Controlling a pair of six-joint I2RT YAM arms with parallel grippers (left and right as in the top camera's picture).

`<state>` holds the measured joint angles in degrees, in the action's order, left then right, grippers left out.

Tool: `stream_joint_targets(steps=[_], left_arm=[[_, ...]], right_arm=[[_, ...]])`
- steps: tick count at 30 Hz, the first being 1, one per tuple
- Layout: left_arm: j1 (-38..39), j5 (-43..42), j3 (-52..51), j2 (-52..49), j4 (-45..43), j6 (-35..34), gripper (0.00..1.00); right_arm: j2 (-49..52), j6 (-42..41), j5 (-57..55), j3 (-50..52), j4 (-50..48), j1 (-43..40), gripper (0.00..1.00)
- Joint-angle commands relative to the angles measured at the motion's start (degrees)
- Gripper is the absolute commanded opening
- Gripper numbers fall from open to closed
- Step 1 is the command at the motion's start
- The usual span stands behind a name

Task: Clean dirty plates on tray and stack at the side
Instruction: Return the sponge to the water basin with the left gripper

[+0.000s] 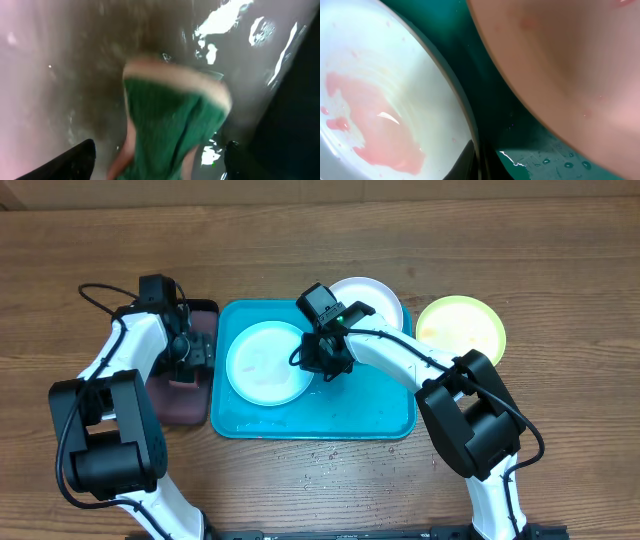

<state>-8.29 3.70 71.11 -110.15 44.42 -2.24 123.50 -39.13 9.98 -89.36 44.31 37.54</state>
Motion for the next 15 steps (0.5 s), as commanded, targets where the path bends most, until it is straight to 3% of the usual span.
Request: stream_joint_targets(steps=[1,5,7,9,15], left_arm=[[0.1,-0.4,0.6,1.7,1.6,0.5,0.79],[0.1,-0.6,-0.9,1.7,1.2,0.5,0.56],[0.1,-0.6,-1.3,1.7,1.2,0.5,0.34],[0.1,0.0,-1.3,1.7,1.2,0.5,0.07],[0.0,4.6,-0.7,1.8,1.5,-2.0,0.04]], right_arm=[[0.2,0.2,-0.3,-0.8,0.0,-0.2,0.05],[0.2,0.2,-0.3,-0.8,0.0,-0.2,0.05],[0.2,0.2,-0.3,-0.8,0.0,-0.2,0.05],[0.2,0.2,-0.3,-0.8,0.0,-0.2,0.05],[0.2,0.2,-0.3,-0.8,0.0,-0.2,0.05]])
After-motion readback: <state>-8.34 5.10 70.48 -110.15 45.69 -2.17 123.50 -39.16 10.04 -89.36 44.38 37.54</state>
